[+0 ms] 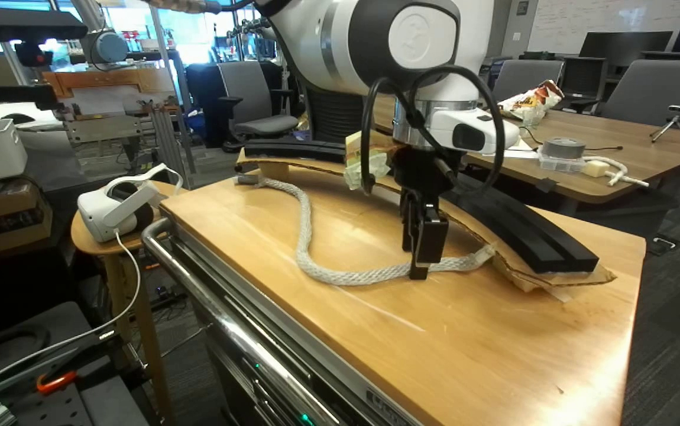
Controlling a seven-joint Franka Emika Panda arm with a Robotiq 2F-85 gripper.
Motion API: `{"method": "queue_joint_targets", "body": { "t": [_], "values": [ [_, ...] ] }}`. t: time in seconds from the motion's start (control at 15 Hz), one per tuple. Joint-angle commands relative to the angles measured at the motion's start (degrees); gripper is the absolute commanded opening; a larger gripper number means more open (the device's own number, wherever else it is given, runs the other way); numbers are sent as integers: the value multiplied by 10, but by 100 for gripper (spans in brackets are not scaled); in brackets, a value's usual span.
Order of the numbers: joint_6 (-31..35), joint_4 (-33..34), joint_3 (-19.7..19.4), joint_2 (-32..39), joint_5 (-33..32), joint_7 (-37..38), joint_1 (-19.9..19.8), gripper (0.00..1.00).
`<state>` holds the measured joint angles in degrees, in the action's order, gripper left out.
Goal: Put the white rope on the cardboard
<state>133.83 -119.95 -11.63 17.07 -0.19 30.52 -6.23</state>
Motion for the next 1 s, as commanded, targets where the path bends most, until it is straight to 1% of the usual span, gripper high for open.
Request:
{"method": "queue_joint_targets", "body": {
  "t": [0.0, 0.27, 0.33, 0.53, 0.67, 0.93],
  "values": [
    [37, -21, -11, -5, -3, 11, 3, 36],
    [47, -45, -22, -27, -7, 10, -2, 6],
    [51, -52, -24, -35, -5, 6, -4, 0],
    [74, -84, -24, -75, 14, -11, -14, 2],
    [90, -105, -30, -109, 4, -8, -15, 3],
    [96, -133, -36, -207, -9, -17, -31, 3]
  ]
}}
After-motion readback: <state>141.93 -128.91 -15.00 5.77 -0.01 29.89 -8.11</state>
